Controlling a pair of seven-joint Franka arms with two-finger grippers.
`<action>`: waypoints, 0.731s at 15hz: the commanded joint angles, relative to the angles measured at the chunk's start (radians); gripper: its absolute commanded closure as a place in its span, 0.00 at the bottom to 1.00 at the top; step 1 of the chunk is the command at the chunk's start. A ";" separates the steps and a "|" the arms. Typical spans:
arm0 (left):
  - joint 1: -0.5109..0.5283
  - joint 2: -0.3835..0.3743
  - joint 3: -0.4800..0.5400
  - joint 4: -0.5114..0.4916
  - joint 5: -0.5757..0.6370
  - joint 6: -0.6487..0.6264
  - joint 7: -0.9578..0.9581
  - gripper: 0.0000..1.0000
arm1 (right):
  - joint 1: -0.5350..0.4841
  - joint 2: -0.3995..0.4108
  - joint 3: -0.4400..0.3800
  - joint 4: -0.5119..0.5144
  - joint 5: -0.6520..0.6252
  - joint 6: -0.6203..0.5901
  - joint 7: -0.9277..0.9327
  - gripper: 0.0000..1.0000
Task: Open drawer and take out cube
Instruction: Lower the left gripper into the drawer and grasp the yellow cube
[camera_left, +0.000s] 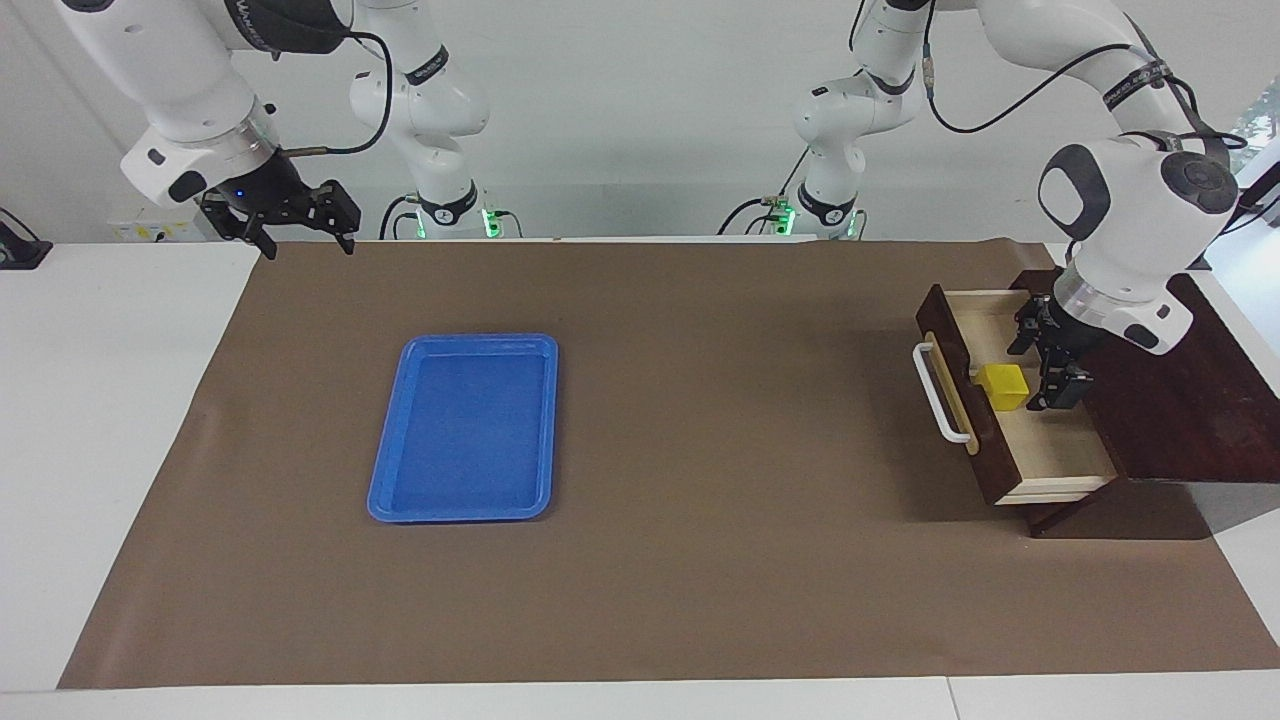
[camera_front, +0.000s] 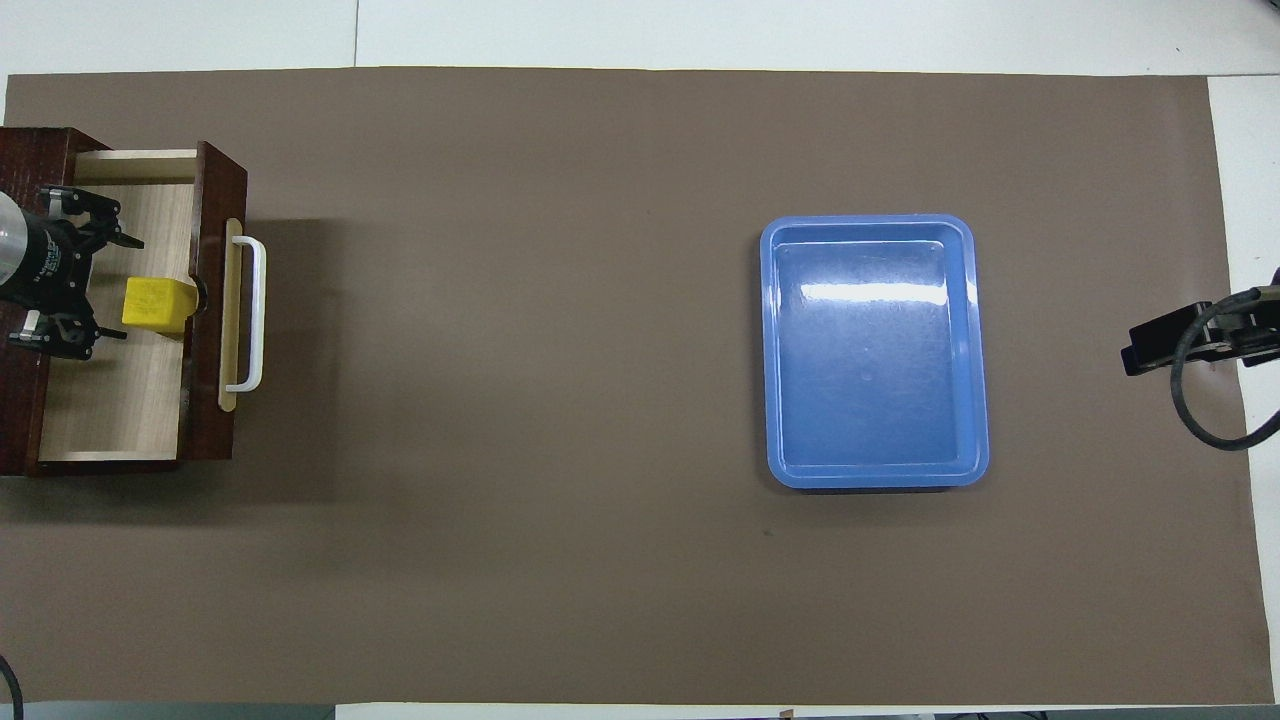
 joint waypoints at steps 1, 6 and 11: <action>0.031 0.000 -0.008 -0.027 0.015 0.050 -0.017 0.00 | 0.001 -0.004 0.000 0.000 0.002 -0.012 0.015 0.00; 0.031 -0.012 -0.008 -0.068 0.015 0.075 -0.022 0.01 | 0.001 -0.004 0.000 0.000 0.002 -0.012 0.015 0.00; 0.017 -0.015 -0.009 -0.085 0.015 0.094 -0.081 0.14 | 0.001 -0.004 0.000 0.000 0.002 -0.012 0.015 0.00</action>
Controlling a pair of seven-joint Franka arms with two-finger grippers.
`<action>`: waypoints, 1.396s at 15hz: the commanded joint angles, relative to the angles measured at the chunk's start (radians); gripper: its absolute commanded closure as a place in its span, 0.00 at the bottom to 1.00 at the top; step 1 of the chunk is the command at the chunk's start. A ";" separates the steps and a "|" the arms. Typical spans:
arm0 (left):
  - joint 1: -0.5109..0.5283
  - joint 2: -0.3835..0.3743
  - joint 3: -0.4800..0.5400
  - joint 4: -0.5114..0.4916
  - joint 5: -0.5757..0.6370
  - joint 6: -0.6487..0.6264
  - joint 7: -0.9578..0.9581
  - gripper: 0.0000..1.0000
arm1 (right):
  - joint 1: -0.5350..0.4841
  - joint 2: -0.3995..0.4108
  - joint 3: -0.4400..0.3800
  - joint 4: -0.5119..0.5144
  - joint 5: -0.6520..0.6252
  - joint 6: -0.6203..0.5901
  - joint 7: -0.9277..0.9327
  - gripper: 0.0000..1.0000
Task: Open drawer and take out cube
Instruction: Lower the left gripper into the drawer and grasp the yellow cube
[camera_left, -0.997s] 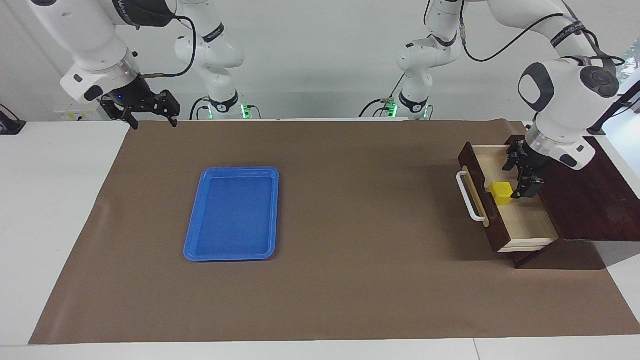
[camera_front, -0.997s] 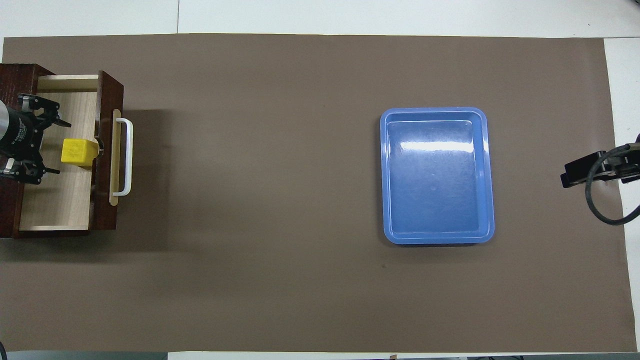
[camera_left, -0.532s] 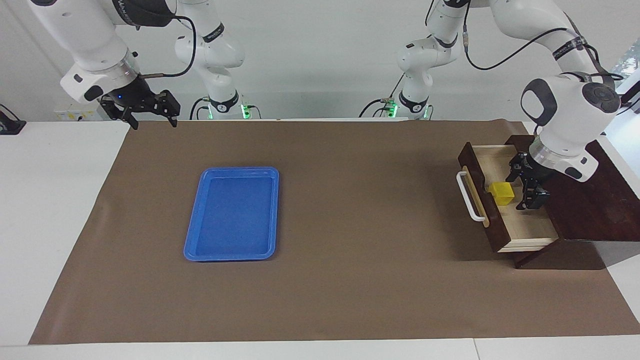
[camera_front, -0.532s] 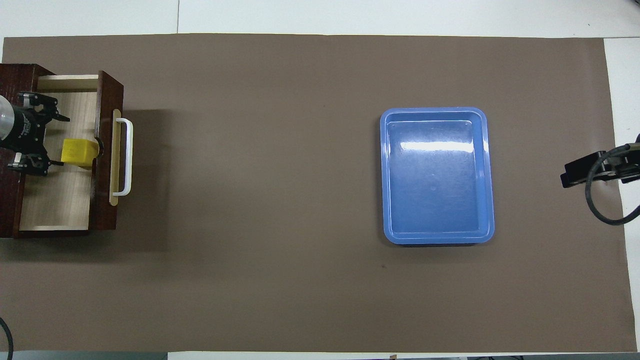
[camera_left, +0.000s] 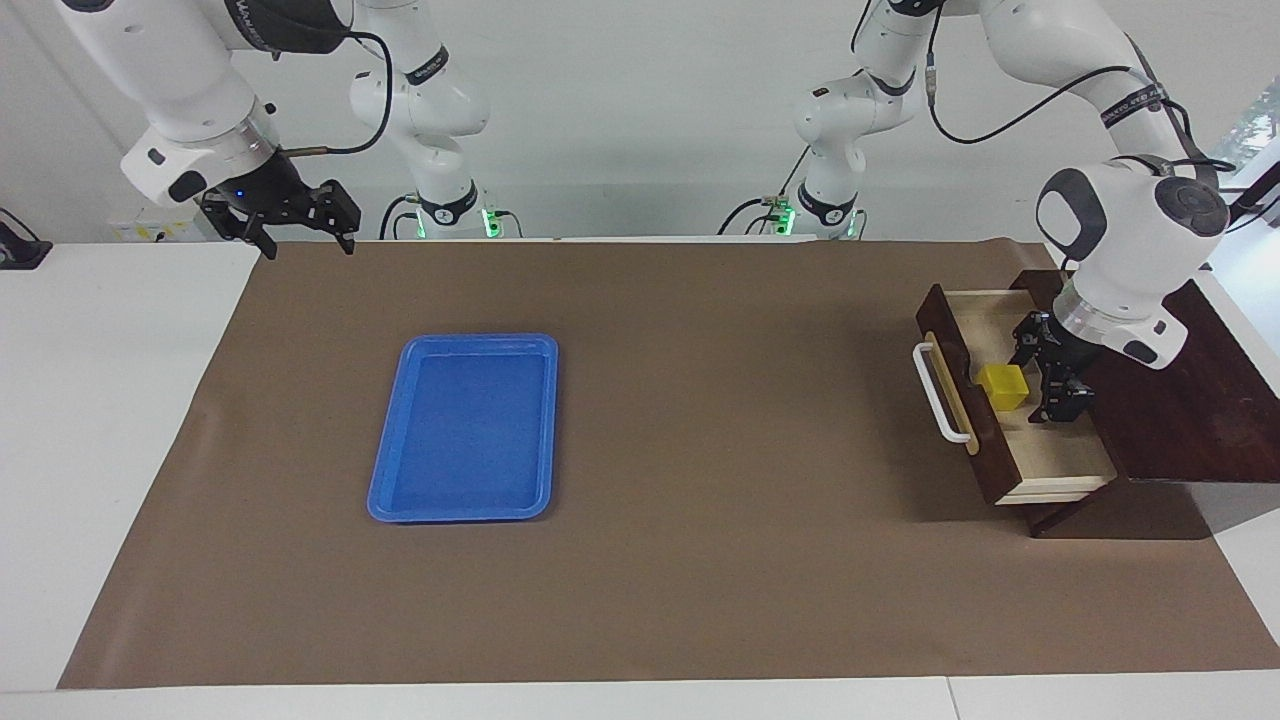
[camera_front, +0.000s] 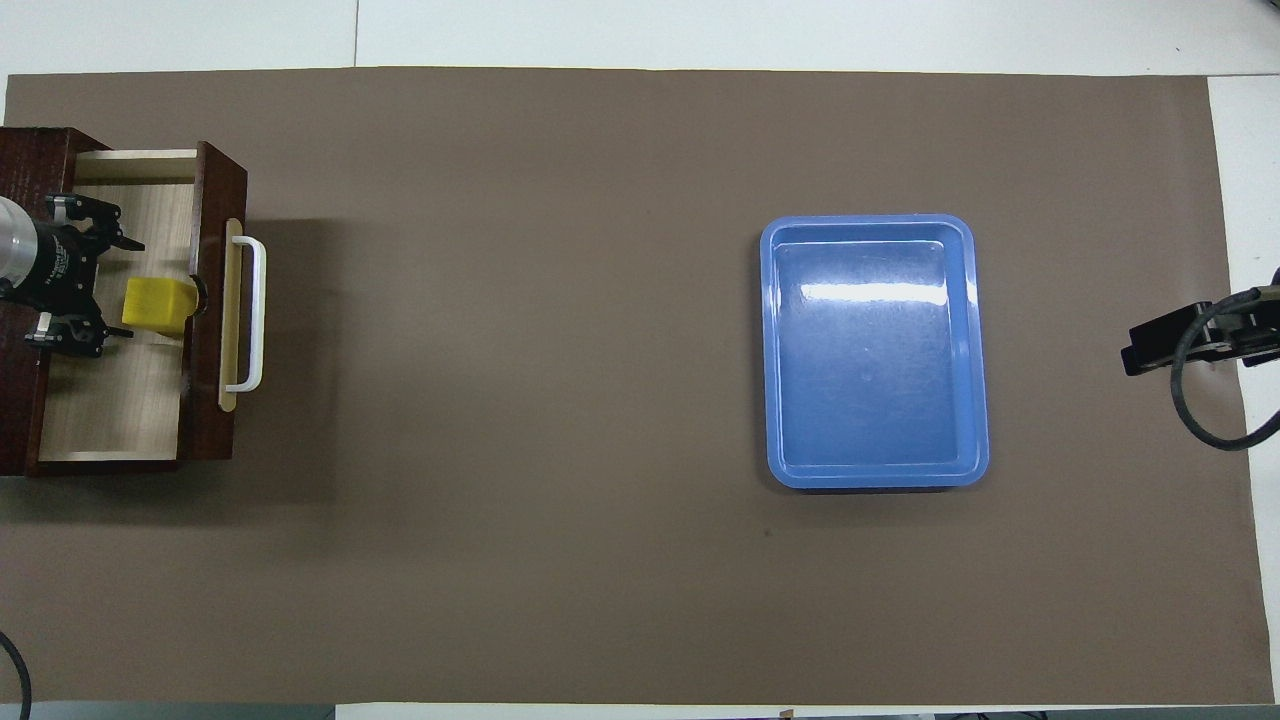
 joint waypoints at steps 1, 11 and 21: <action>-0.006 -0.026 -0.003 -0.037 0.014 0.024 -0.043 0.25 | 0.001 -0.004 0.000 0.000 0.002 -0.012 0.015 0.00; -0.019 -0.002 -0.005 0.165 0.018 -0.178 -0.027 1.00 | -0.002 -0.004 0.000 0.000 0.000 -0.012 0.006 0.00; -0.325 0.113 -0.002 0.509 0.055 -0.471 -0.425 1.00 | -0.010 -0.005 0.000 -0.007 0.016 -0.002 0.012 0.00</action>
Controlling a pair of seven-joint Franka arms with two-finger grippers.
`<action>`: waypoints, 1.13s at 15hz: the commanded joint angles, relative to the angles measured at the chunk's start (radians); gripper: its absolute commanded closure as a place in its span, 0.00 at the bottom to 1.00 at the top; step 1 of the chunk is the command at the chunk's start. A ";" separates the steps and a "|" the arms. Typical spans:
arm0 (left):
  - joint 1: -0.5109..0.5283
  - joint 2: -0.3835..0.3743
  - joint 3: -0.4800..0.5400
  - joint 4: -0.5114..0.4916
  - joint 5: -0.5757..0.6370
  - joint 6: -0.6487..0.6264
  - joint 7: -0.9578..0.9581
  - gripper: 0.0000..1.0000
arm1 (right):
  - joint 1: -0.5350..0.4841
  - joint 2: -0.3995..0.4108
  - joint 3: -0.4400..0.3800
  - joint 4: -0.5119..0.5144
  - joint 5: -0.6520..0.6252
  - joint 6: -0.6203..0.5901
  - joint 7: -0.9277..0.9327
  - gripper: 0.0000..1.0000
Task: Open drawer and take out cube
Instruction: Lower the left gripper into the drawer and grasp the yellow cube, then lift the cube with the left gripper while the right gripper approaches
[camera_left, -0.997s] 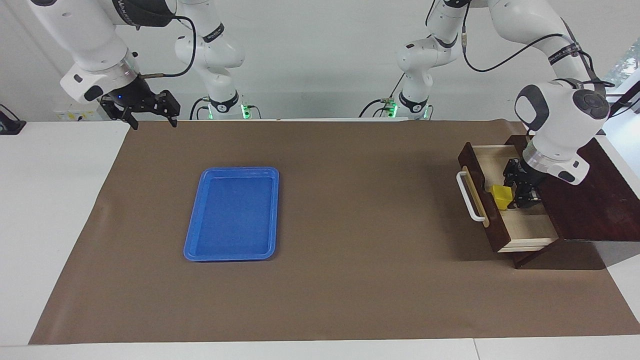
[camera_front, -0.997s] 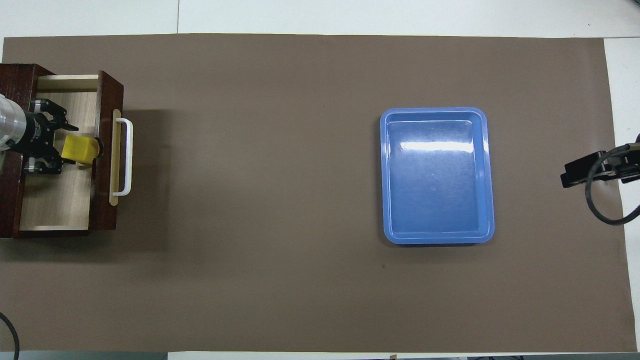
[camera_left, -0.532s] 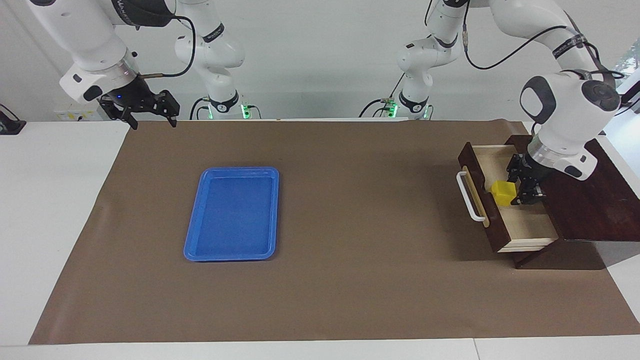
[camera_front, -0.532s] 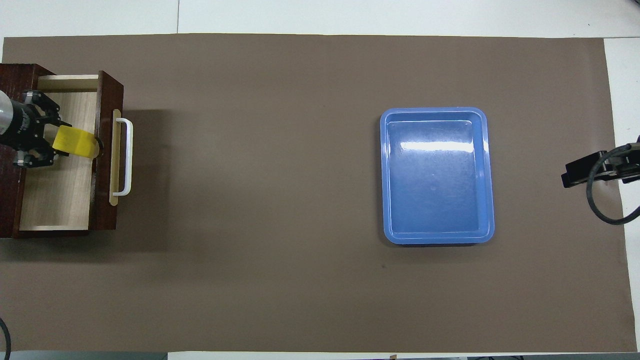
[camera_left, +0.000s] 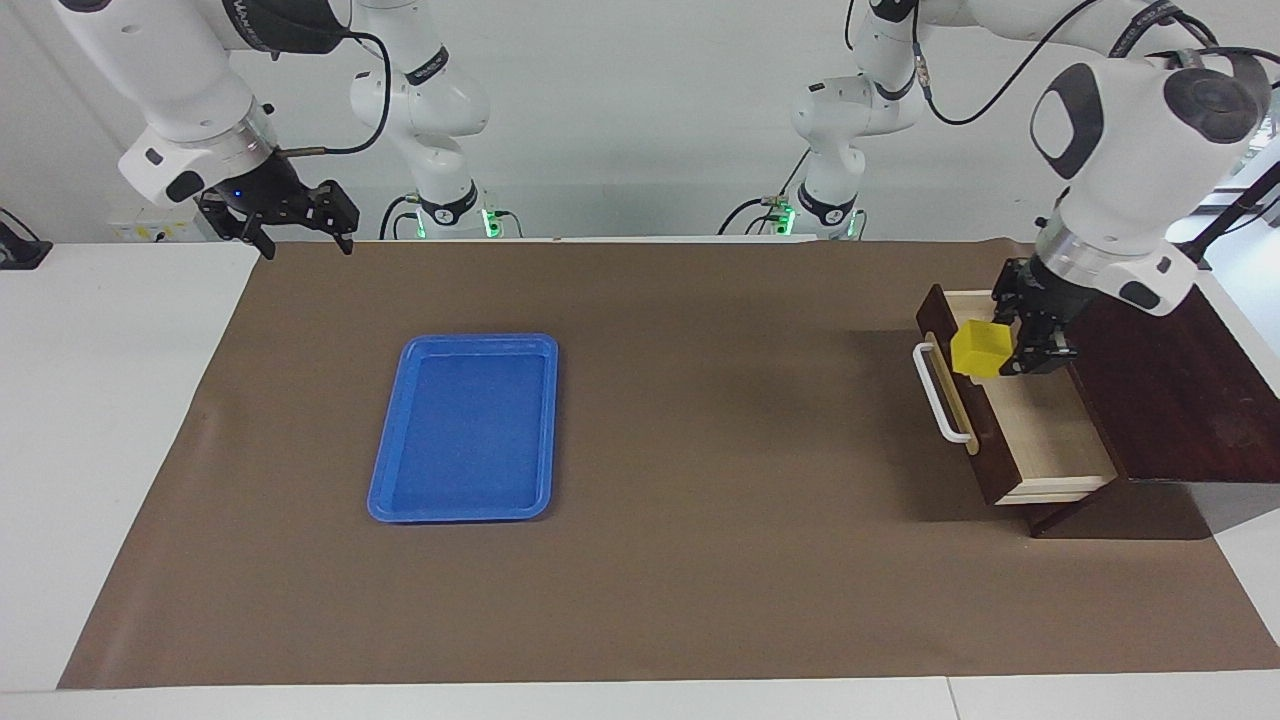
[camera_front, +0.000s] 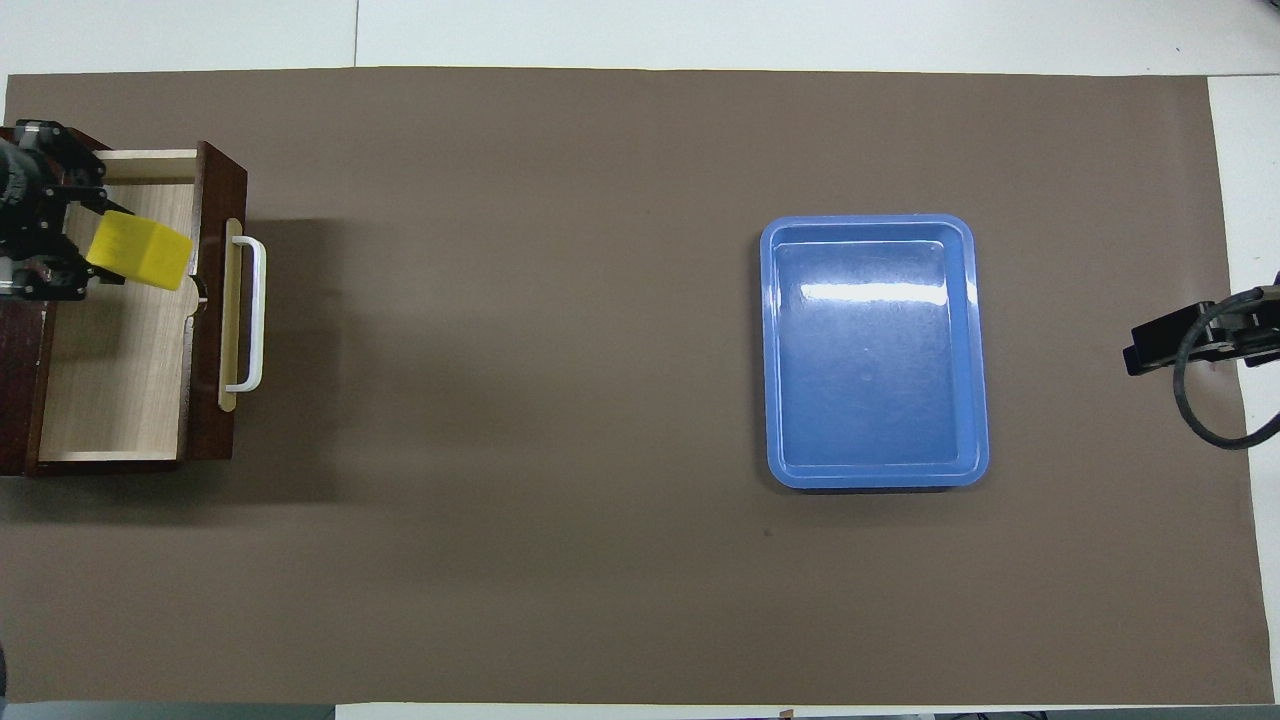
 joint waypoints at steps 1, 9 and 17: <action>-0.109 0.049 0.014 0.076 0.024 -0.038 -0.204 1.00 | -0.008 -0.013 0.003 -0.026 0.019 0.006 0.021 0.00; -0.246 0.053 0.010 0.073 -0.024 -0.060 -0.557 1.00 | 0.045 -0.146 0.029 -0.334 0.227 0.266 0.520 0.00; -0.264 0.051 0.008 0.067 -0.051 -0.035 -0.585 1.00 | 0.301 -0.036 0.031 -0.451 0.497 0.651 1.182 0.00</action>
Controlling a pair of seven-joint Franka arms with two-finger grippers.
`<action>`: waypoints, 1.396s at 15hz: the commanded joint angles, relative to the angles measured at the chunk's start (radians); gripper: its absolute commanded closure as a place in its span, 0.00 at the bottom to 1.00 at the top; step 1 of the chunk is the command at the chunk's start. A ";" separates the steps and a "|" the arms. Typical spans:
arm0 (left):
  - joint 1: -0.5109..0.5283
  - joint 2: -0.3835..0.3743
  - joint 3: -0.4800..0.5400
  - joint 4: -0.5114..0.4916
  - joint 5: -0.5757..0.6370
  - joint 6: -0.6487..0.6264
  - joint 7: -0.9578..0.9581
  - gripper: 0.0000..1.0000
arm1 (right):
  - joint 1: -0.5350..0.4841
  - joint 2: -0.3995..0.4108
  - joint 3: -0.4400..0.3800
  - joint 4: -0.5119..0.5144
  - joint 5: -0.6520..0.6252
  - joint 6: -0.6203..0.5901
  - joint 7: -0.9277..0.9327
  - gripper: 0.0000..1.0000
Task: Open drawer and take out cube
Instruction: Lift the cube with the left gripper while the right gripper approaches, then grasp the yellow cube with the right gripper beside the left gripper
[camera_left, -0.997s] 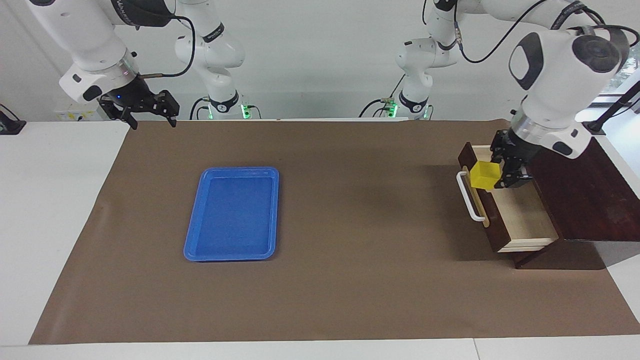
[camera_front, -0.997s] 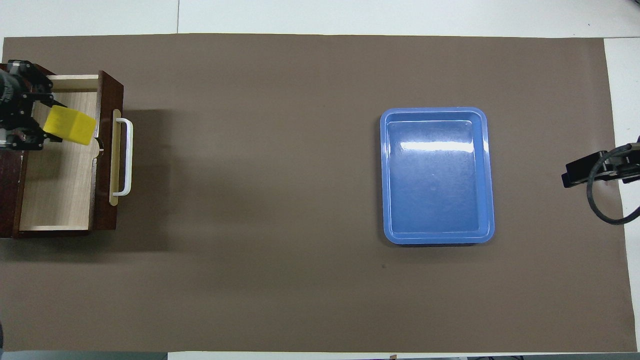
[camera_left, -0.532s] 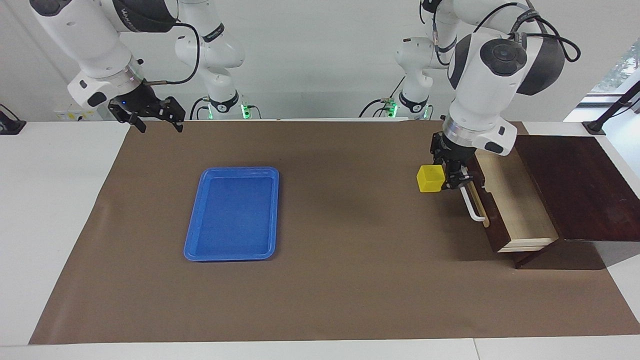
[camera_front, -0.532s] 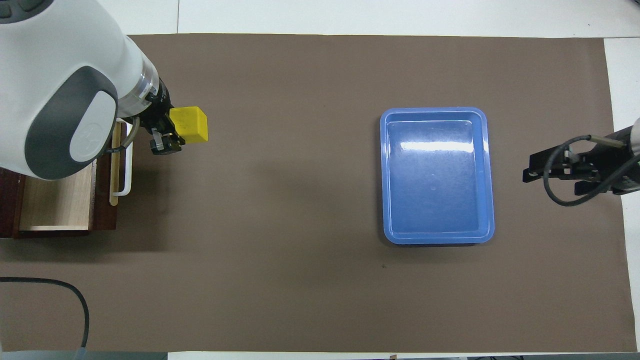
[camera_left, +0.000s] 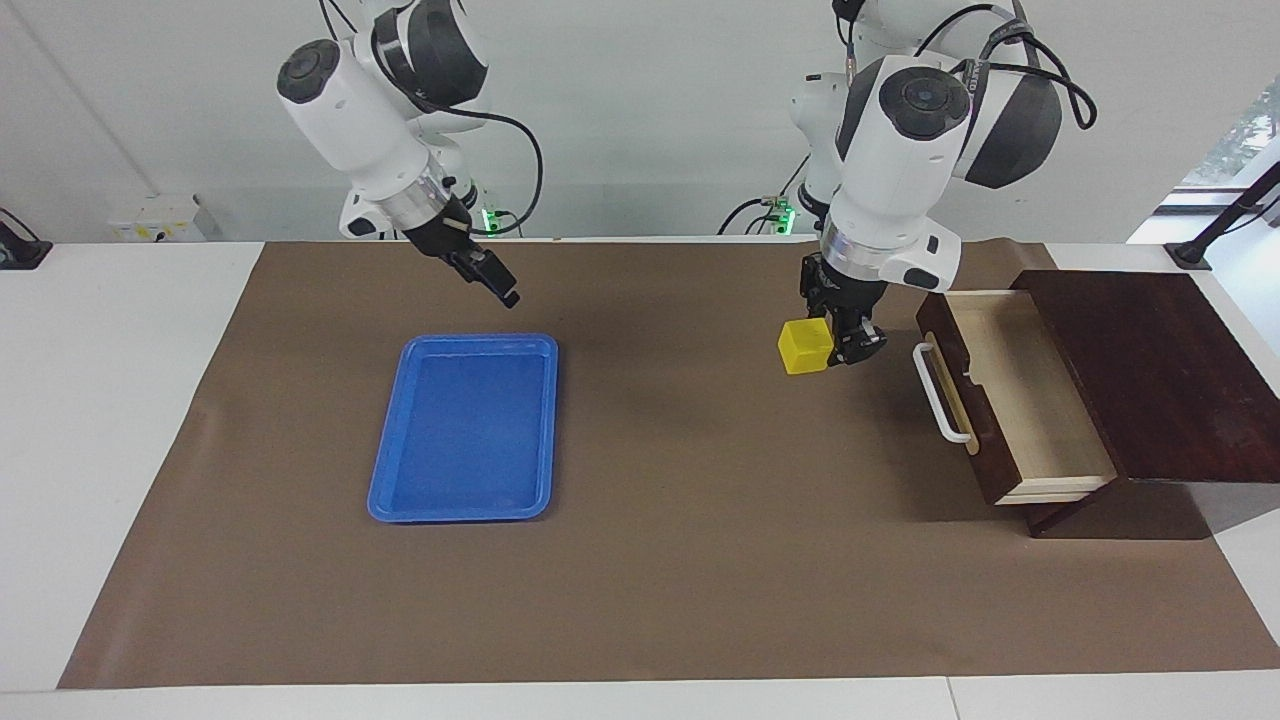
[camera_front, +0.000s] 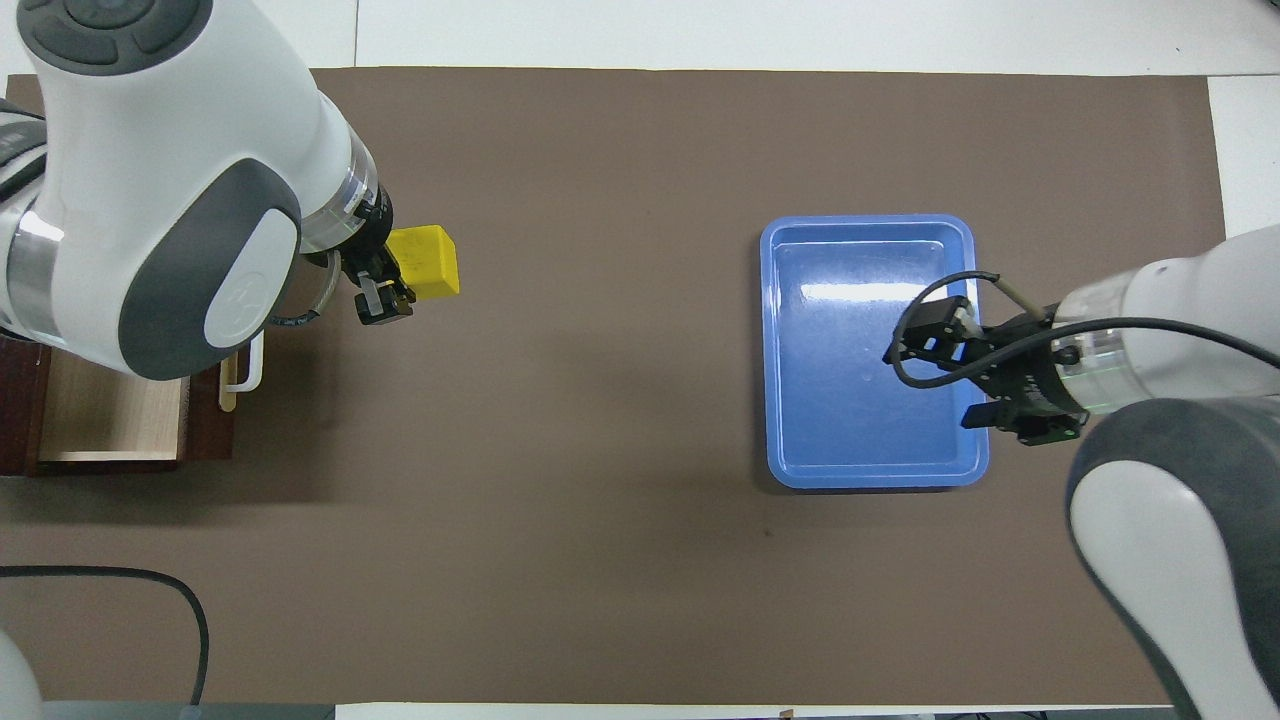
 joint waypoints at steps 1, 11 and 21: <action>-0.004 0.014 0.009 0.025 -0.023 -0.004 -0.011 1.00 | 0.078 0.090 -0.003 -0.005 0.128 0.165 0.178 0.00; -0.007 0.010 0.009 -0.006 -0.015 0.021 -0.003 1.00 | 0.208 0.380 -0.003 0.305 0.393 0.149 0.261 0.00; -0.020 0.007 0.007 -0.014 -0.012 0.022 -0.001 1.00 | 0.304 0.707 -0.004 0.779 0.258 0.089 0.556 0.00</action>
